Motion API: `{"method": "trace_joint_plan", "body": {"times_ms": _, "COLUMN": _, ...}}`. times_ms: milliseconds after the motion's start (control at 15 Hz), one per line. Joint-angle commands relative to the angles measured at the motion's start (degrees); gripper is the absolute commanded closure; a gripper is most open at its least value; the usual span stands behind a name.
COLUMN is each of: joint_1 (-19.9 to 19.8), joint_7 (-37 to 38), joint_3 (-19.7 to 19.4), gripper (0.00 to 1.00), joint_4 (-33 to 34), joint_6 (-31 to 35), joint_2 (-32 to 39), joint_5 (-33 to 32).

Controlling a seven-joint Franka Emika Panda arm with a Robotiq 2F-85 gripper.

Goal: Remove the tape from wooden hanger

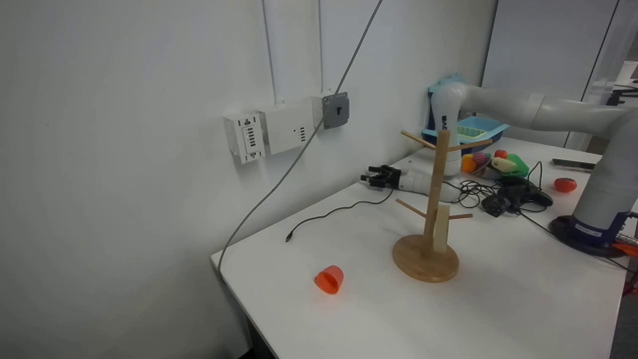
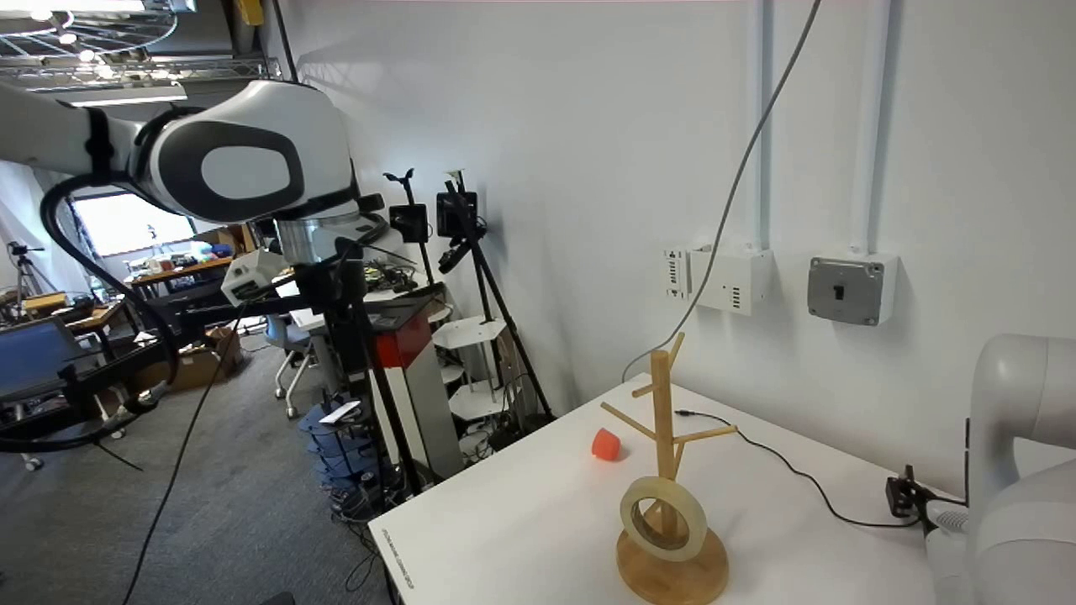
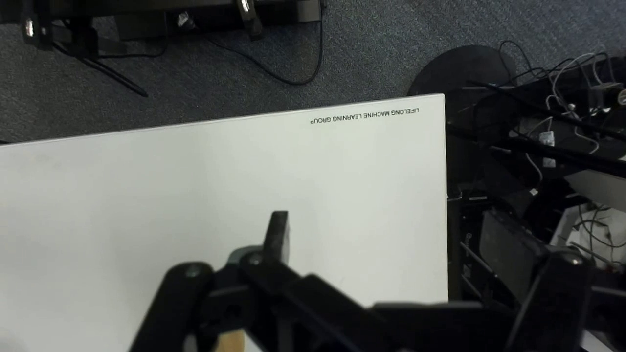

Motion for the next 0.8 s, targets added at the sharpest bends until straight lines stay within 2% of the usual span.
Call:
{"method": "trace_joint_plan", "body": {"times_ms": 0, "joint_1": -0.4, "joint_7": -0.1, "joint_3": 0.3, "gripper": 0.00, "joint_4": 0.1, "joint_6": -0.1, "joint_2": 0.0, "joint_5": 0.1}}
{"method": "trace_joint_plan", "body": {"times_ms": 733, "joint_1": -0.8, "joint_7": -0.4, "joint_3": -0.2, "gripper": 0.00, "joint_4": -0.6, "joint_6": 0.0, "joint_2": -0.9, "joint_5": -0.4}}
